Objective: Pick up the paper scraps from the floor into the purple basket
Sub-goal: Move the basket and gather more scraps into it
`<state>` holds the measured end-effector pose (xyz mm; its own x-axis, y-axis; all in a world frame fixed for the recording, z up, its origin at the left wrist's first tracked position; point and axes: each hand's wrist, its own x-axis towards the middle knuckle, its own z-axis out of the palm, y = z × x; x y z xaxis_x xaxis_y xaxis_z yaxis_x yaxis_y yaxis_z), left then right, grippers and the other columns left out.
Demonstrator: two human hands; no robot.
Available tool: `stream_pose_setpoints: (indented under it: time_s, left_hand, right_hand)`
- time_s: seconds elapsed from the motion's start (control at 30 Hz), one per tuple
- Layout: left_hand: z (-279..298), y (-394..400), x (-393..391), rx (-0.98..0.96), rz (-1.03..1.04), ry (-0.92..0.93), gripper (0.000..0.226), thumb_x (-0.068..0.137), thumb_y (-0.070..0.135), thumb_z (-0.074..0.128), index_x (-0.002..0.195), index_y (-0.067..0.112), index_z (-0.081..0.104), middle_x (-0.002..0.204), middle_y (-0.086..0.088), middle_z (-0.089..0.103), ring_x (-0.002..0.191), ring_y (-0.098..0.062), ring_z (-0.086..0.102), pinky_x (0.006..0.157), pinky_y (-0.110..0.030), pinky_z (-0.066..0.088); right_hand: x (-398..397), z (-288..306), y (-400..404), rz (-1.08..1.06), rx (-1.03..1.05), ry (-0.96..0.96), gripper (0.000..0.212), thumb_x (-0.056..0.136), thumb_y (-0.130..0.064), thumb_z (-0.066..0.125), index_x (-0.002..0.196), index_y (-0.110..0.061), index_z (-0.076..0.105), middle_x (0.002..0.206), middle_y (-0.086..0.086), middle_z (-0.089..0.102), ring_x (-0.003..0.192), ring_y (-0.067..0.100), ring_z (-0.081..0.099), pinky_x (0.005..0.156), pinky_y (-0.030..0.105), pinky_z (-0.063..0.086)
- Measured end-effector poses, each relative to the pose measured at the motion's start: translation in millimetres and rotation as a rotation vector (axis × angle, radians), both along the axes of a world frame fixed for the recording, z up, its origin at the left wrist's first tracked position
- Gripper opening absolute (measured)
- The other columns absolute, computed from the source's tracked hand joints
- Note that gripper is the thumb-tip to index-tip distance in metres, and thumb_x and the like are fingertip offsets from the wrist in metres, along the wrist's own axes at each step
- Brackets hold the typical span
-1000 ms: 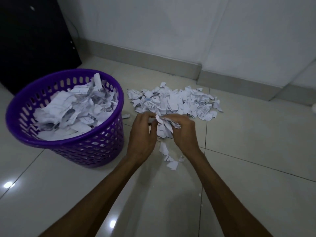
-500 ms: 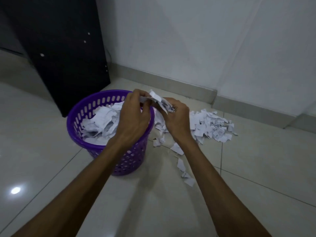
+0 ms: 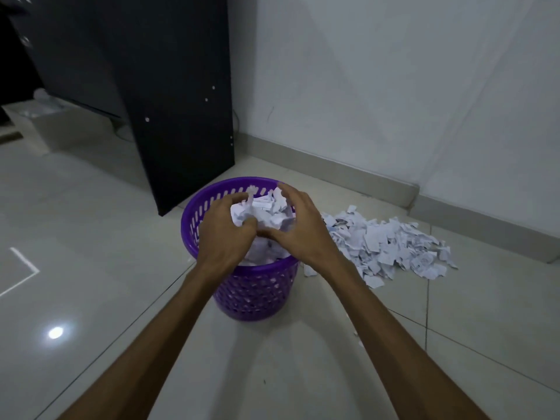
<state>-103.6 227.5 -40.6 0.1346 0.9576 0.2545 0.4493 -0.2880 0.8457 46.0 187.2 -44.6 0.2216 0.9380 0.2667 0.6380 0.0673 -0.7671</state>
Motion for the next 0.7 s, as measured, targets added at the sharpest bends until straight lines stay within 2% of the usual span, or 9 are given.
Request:
stream_pose_setpoints:
  time_s: [0.1,0.17,0.27,0.43,0.53,0.6,0.7]
  left_hand:
    - [4.8,-3.7,7.4,-0.001,-0.02,-0.055,0.043,0.091,0.017,0.063,0.133,0.022,0.055,0.136,0.003,0.055,0.115,-0.006,0.047,0.093,-0.024,0.038]
    - [7.5,-7.5,16.0,0.016,-0.065,-0.099,0.04,0.092,0.017,0.063,0.131,0.022,0.055,0.133,0.004,0.056,0.113,-0.005,0.048,0.093,-0.021,0.039]
    - [10.8,-12.2,29.7,0.026,-0.156,-0.141,0.037,0.093,0.019,0.062,0.129,0.024,0.056,0.129,0.007,0.058,0.114,-0.004,0.051,0.085,-0.007,0.037]
    - [11.4,-27.3,62.2,0.055,-0.255,-0.157,0.033,0.092,0.025,0.065,0.123,0.032,0.056,0.125,0.017,0.052,0.113,-0.001,0.047,0.095,-0.023,0.04]
    - [12.2,-41.4,82.4,0.116,-0.331,-0.106,0.036,0.091,0.027,0.065,0.125,0.033,0.054,0.128,0.019,0.051,0.115,0.001,0.046,0.095,-0.018,0.037]
    - [10.3,-51.7,95.0,0.15,-0.405,-0.094,0.036,0.091,0.026,0.065,0.125,0.032,0.055,0.128,0.021,0.052,0.116,0.003,0.047,0.097,-0.014,0.035]
    - [-5.0,-68.4,115.2,0.152,-0.517,-0.094,0.034,0.09,0.023,0.064,0.124,0.029,0.058,0.127,0.017,0.057,0.118,0.0,0.052,0.098,-0.014,0.041]
  right_hand:
    - [11.3,-1.4,-8.5,0.023,0.001,0.047,0.099,0.071,-0.044,0.085,0.151,-0.026,0.029,0.15,-0.004,0.04,0.129,0.006,0.042,0.098,0.012,0.036]
    - [17.7,-2.7,-14.3,0.005,0.017,0.069,0.097,0.069,-0.049,0.084,0.148,-0.029,0.032,0.146,-0.006,0.045,0.126,0.006,0.046,0.099,0.018,0.041]
    - [26.7,-8.5,-25.0,-0.041,0.056,0.121,0.085,0.073,-0.056,0.076,0.145,-0.033,0.037,0.143,-0.009,0.048,0.123,0.005,0.05,0.099,0.024,0.046]
    - [55.7,-22.7,-50.1,-0.191,0.155,0.274,0.067,0.083,-0.056,0.062,0.142,-0.027,0.046,0.14,-0.008,0.052,0.123,0.003,0.052,0.093,0.01,0.044]
    - [80.5,-43.8,-68.7,-0.257,0.123,0.283,0.059,0.089,-0.049,0.063,0.141,-0.027,0.047,0.138,-0.008,0.052,0.124,0.003,0.05,0.097,0.013,0.042]
    - [97.7,-63.4,-84.4,-0.29,0.071,0.259,0.058,0.089,-0.049,0.063,0.14,-0.027,0.048,0.137,-0.009,0.051,0.123,0.003,0.049,0.096,0.01,0.039]
    - [121.6,-101.3,-112.1,-0.369,-0.033,0.182,0.049,0.091,-0.042,0.064,0.136,-0.028,0.051,0.132,-0.006,0.051,0.123,0.007,0.048,0.095,0.008,0.033]
